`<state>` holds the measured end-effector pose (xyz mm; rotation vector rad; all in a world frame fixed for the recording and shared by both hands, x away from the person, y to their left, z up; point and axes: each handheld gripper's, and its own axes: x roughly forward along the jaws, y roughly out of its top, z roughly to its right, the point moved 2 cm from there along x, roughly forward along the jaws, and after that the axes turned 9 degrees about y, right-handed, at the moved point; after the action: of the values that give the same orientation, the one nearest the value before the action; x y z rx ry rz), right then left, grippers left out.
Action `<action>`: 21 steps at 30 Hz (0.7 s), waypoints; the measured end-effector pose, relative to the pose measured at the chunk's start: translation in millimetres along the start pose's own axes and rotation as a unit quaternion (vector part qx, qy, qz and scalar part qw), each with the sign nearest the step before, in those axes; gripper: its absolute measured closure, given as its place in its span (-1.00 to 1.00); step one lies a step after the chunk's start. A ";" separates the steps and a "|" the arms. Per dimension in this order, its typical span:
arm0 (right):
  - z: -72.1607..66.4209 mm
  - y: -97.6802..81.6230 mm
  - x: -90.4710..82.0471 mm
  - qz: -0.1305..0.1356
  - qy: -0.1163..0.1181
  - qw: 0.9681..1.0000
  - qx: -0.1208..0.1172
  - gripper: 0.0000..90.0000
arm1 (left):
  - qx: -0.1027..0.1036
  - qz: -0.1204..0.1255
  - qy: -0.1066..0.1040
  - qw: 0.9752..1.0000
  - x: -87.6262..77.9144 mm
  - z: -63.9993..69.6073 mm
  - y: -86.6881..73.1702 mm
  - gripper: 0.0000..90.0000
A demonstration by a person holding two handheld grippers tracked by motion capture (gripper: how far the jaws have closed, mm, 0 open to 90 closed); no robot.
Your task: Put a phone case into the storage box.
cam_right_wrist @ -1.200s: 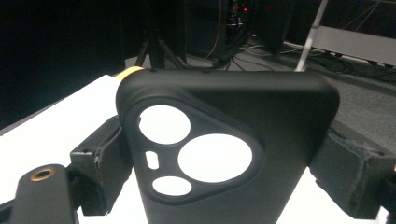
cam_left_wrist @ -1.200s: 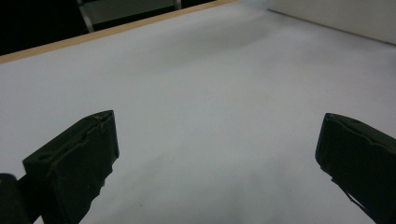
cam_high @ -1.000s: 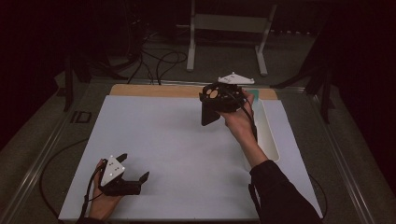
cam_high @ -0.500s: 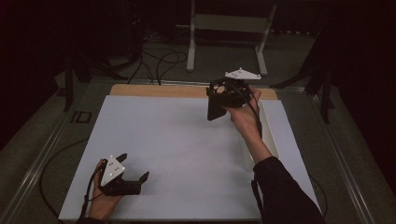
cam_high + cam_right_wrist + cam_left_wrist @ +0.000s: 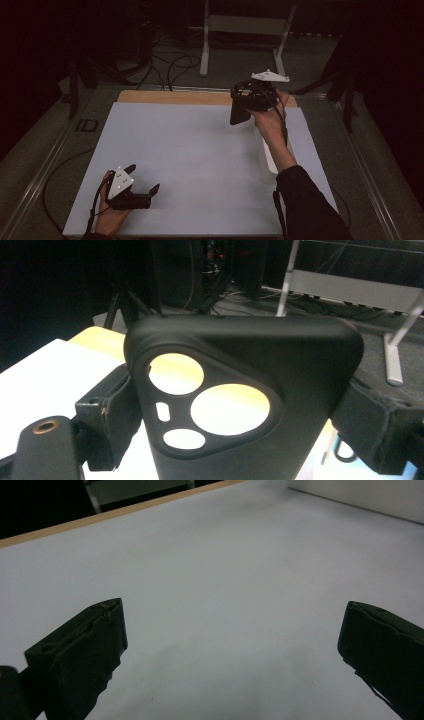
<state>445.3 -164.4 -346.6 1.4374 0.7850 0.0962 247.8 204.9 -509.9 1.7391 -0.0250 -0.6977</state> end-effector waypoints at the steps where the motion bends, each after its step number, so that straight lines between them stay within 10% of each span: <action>1: 0.0 0.0 0.0 0.000 0.000 1.000 0.000 -0.70 | 0.000 0.000 0.000 1.000 0.0 0.0 0.0 -1.00; 21: 32.2 4.8 -14.6 0.009 -0.046 0.999 0.013 -0.70 | -0.001 -0.001 -0.001 1.000 0.1 0.4 -0.1 -1.00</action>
<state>453.4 -198.1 -338.2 1.4631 0.6999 0.0335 247.7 204.5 -510.1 1.7374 -0.0240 -0.6997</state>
